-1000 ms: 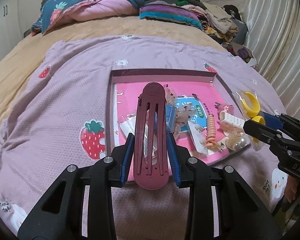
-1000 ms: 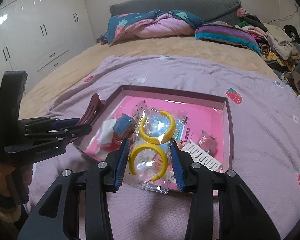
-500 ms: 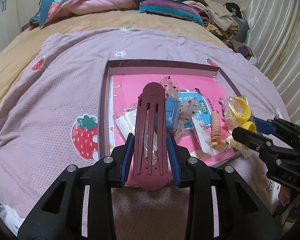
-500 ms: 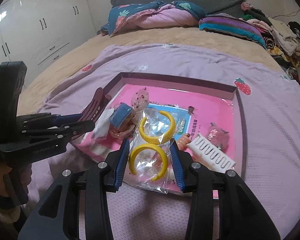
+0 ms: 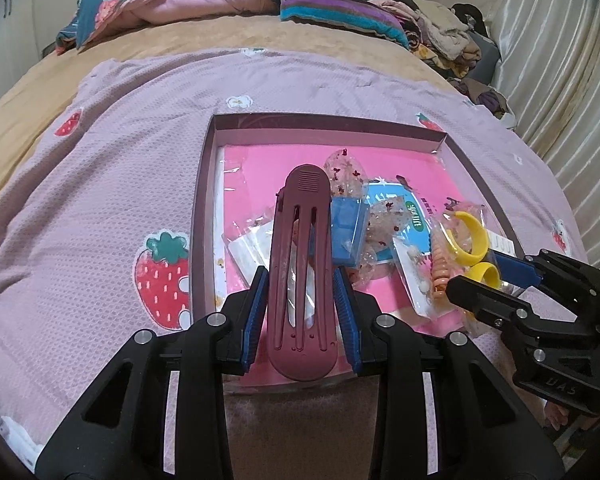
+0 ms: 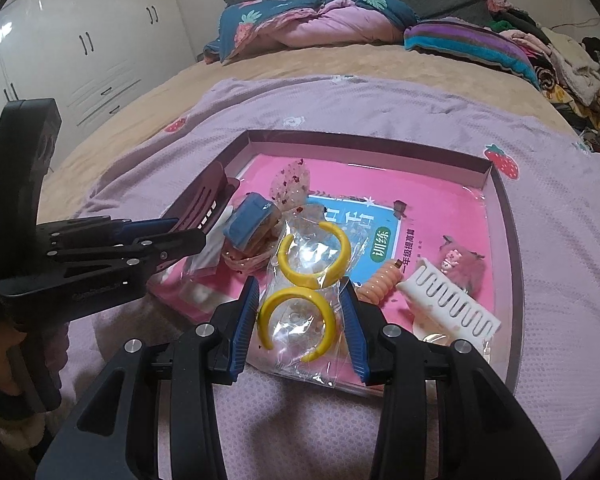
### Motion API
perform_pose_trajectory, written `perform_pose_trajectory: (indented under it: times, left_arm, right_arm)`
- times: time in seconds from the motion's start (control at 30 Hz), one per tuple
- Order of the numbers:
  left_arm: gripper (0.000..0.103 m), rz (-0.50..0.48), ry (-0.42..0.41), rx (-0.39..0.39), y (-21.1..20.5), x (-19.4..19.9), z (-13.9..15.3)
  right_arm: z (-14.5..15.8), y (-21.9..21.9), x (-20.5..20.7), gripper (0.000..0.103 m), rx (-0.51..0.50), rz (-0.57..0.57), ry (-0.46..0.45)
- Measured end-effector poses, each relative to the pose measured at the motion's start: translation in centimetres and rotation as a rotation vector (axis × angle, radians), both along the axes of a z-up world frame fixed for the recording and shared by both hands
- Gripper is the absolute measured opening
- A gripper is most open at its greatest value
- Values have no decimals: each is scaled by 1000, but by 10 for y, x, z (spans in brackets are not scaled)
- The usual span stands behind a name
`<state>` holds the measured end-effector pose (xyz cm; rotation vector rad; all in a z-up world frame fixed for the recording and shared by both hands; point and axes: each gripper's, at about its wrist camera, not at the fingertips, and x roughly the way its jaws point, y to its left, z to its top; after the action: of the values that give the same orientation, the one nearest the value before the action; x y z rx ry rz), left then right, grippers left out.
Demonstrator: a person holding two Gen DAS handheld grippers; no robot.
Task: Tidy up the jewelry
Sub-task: 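Carry the red clip into the tray with the left tool while the right carries the hoop bag, then open both tools to release the red clip and hoop bag in the tray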
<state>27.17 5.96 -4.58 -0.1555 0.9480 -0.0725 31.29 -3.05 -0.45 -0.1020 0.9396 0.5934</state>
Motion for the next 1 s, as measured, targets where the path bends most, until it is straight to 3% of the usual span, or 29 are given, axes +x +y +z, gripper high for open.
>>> perform_pose_trajectory:
  times: [0.53, 1.0]
  left_arm:
    - [25, -7, 22, 2, -4, -2, -4]
    - [26, 5, -4, 15, -6, -11, 16]
  right_arm:
    - [-21, -3, 12, 42, -38, -41, 56]
    - [7, -27, -7, 60, -6, -77, 24]
